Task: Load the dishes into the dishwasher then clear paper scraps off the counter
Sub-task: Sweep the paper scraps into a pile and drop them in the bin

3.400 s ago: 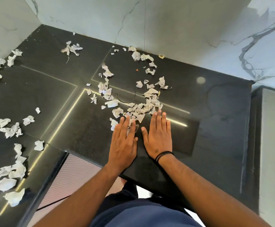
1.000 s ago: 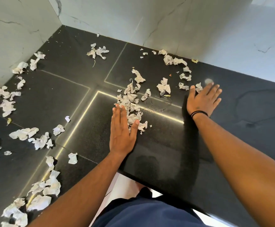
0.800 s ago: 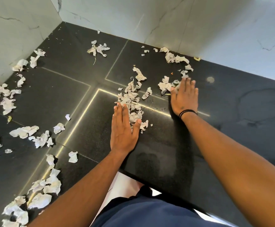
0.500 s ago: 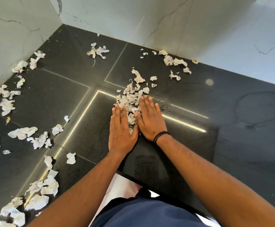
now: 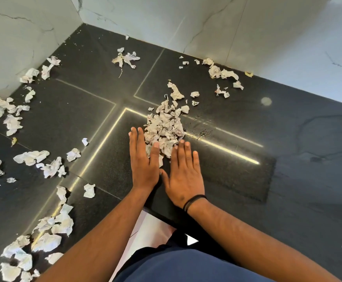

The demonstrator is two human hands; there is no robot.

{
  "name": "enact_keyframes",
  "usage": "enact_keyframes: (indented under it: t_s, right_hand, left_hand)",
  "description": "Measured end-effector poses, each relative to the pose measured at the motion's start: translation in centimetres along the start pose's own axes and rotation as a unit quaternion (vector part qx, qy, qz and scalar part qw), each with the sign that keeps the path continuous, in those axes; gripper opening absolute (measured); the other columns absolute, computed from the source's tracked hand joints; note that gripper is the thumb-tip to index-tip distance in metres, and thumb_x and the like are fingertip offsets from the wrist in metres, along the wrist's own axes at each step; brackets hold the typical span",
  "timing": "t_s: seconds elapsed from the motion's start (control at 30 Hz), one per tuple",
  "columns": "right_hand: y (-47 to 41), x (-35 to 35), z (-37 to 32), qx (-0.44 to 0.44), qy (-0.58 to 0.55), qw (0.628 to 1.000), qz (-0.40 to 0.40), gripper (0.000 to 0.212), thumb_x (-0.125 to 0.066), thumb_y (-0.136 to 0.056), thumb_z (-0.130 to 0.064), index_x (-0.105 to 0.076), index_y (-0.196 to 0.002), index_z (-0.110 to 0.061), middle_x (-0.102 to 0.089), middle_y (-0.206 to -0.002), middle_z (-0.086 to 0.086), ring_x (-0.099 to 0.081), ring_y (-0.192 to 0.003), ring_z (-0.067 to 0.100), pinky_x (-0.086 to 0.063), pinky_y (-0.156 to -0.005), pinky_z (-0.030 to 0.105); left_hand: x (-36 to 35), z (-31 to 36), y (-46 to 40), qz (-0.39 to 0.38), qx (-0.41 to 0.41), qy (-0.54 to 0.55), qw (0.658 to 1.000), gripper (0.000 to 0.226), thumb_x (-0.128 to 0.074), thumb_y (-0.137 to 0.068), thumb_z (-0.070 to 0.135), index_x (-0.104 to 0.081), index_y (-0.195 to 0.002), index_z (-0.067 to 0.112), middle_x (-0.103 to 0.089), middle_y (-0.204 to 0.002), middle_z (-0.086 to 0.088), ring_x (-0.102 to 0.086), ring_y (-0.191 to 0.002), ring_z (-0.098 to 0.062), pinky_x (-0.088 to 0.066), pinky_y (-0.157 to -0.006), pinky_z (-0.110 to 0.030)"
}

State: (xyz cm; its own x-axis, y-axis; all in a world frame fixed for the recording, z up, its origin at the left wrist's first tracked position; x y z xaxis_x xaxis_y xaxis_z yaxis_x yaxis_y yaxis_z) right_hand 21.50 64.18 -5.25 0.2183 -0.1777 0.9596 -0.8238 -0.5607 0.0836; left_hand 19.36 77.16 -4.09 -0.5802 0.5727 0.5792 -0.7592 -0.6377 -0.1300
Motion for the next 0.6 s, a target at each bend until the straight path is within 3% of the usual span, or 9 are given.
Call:
enact_keyframes:
  t_s: [0.07,0.2,0.33,0.47,0.53,0.6]
  right_hand:
    - [-1.8,-0.5,-2.1,0.042,0.009,0.999,-0.020,0.077,-0.025,-0.100,-0.047,0.001,-0.158,-0.003,0.012,-0.164,0.019,0.019,-0.151,0.030,-0.001,-0.124,0.050]
    - [-4.8,-0.8,-4.7,0.131,0.036,0.989,-0.052,0.080,-0.036,-0.098,-0.040,0.005,-0.158,-0.005,0.010,-0.165,0.017,0.020,-0.151,0.031,0.003,-0.124,0.049]
    - [-4.8,0.4,-4.2,0.177,-0.079,0.981,0.008,0.067,-0.034,-0.103,-0.034,-0.008,-0.159,-0.008,0.001,-0.167,0.008,0.014,-0.153,0.022,0.000,-0.125,0.047]
    - [-4.5,1.7,0.4,-0.008,-0.136,0.984,0.112,0.069,-0.031,-0.103,-0.041,-0.009,-0.158,-0.005,-0.001,-0.167,0.012,0.008,-0.154,0.024,0.001,-0.125,0.044]
    - [-5.1,1.8,2.2,-0.083,-0.117,0.984,0.103,0.074,-0.026,-0.102,-0.048,-0.008,-0.158,-0.004,-0.001,-0.167,0.014,0.007,-0.154,0.026,0.000,-0.125,0.044]
    - [-6.0,1.6,2.4,-0.093,-0.078,0.990,0.071,0.075,-0.020,-0.102,-0.052,-0.007,-0.158,-0.003,-0.001,-0.166,0.016,0.006,-0.154,0.027,0.000,-0.125,0.044]
  left_hand:
    - [0.6,-0.3,0.3,0.010,0.016,0.001,1.000,0.071,-0.039,-0.102,0.047,-0.022,-0.159,0.008,-0.013,-0.169,-0.005,-0.004,-0.157,-0.013,-0.007,-0.126,-0.025]
    - [2.1,-1.1,-0.5,0.030,0.044,-0.034,0.998,0.074,-0.038,-0.101,0.051,-0.022,-0.160,0.009,-0.014,-0.169,-0.006,-0.006,-0.157,-0.016,-0.013,-0.128,-0.044]
    - [2.4,-0.7,-1.2,0.022,-0.009,-0.075,0.997,0.070,-0.038,-0.103,0.046,-0.020,-0.161,0.009,-0.011,-0.170,-0.005,-0.004,-0.157,-0.018,-0.013,-0.127,-0.050]
    - [1.1,0.1,-0.3,-0.002,-0.051,-0.087,0.995,0.070,-0.039,-0.104,0.044,-0.019,-0.161,0.008,-0.010,-0.170,-0.006,-0.002,-0.157,-0.019,-0.012,-0.127,-0.049]
    - [0.5,0.3,0.5,-0.022,-0.088,-0.110,0.990,0.069,-0.042,-0.104,0.041,-0.020,-0.160,0.007,-0.011,-0.169,-0.009,-0.003,-0.157,-0.021,-0.012,-0.127,-0.048]
    - [0.3,0.3,1.3,-0.036,-0.129,-0.143,0.981,0.068,-0.045,-0.104,0.037,-0.022,-0.159,0.003,-0.013,-0.169,-0.012,-0.005,-0.157,-0.024,-0.011,-0.127,-0.047]
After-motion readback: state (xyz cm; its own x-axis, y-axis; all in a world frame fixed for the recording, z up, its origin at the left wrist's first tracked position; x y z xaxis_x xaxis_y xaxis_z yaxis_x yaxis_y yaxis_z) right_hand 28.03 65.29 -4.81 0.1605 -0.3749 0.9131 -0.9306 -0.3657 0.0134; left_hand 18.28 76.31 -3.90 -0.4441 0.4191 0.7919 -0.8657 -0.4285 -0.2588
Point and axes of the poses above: each hand's wrist, its own y-axis away from the middle knuckle, its own x-axis out of the back of the hand, z = x × y, the point moved 4 cm from there along -y, towards the middle knuckle
